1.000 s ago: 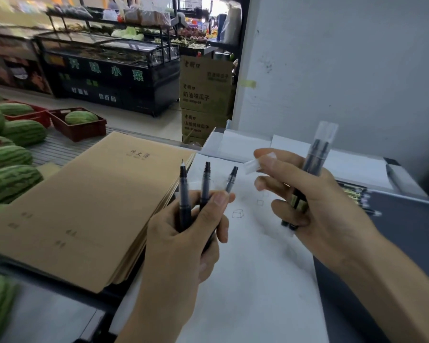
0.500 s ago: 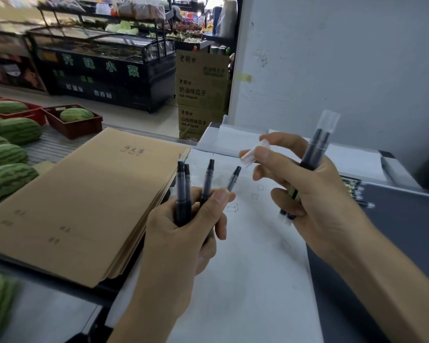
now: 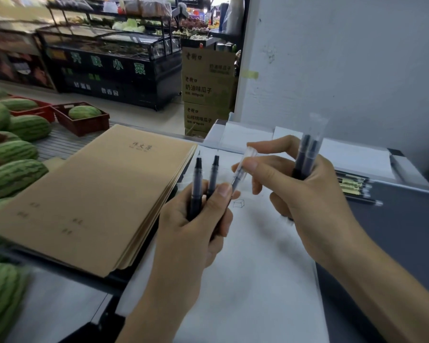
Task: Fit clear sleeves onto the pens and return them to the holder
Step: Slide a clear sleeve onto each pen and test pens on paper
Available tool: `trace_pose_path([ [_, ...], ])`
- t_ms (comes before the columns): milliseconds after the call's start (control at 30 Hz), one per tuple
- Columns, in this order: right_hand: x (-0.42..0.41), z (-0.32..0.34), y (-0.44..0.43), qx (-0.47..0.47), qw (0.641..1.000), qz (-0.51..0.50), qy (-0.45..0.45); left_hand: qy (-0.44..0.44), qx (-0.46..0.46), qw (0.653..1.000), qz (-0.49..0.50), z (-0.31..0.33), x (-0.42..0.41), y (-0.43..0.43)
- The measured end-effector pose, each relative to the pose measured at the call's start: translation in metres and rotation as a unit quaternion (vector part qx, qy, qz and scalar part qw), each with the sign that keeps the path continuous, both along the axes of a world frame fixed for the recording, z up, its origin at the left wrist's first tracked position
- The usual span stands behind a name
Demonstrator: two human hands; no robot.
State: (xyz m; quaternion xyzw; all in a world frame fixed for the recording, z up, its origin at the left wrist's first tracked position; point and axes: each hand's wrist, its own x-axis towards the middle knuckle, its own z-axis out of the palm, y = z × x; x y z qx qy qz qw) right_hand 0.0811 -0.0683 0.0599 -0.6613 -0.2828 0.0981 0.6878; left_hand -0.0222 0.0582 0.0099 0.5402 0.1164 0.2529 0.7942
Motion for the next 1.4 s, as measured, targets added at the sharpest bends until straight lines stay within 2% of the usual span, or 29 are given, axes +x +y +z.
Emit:
trace_pose_path([
  [200,-0.006,-0.008,0.006,0.020,0.997,-0.020,-0.074,0.008,0.016,1.000,0.009,-0.001,-0.001,0.000],
  [600,-0.005,-0.018,0.010,0.037,0.996,-0.035,-0.080,-0.005,0.092,0.995,0.037,-0.002,0.003,-0.004],
  [700,-0.004,-0.018,0.011,0.039,0.996,-0.025,-0.075,-0.005,0.063,0.998,0.023,-0.001,0.005,-0.002],
  [933,0.005,-0.013,0.006,-0.010,0.999,-0.026,0.032,0.000,0.033,0.999,0.012,-0.002,0.010,-0.003],
  [1033,0.001,-0.015,0.008,-0.053,0.998,-0.007,0.016,0.002,0.029,1.000,0.003,-0.002,0.009,-0.001],
  [1200,-0.004,-0.015,0.010,-0.060,0.998,-0.019,-0.022,-0.009,0.029,1.000,0.000,0.000,0.009,-0.005],
  [1300,-0.003,-0.012,0.011,-0.024,0.998,-0.058,0.005,-0.021,0.035,0.999,0.026,-0.002,0.012,-0.006],
  [1400,0.005,-0.009,0.007,0.057,0.991,-0.116,0.034,-0.051,-0.021,0.997,0.058,-0.003,0.011,-0.003],
])
